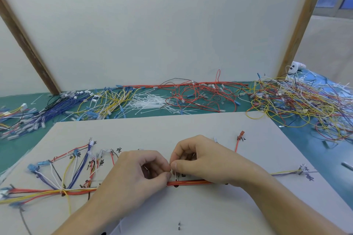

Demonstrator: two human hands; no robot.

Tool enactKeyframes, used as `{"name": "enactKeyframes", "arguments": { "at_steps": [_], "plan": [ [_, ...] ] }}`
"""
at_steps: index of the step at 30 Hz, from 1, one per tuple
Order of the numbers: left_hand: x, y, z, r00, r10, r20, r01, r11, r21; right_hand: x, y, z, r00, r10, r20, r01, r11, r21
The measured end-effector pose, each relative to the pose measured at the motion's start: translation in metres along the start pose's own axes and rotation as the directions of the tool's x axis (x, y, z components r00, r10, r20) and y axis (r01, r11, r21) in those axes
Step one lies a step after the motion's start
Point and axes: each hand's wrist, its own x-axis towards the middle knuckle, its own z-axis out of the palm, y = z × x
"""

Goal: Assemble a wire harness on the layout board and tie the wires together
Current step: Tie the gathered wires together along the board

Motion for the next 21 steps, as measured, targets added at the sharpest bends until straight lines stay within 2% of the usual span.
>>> {"name": "enactKeyframes", "arguments": {
  "at_steps": [21],
  "plan": [
    [-0.001, 0.0022, 0.0015, 1.0, -0.023, -0.012, 0.023, 0.999, -0.024, 0.0004, 0.0006, -0.0004, 1.0, -0.004, 0.007, 0.004, 1.0, -0.025]
  ]
}}
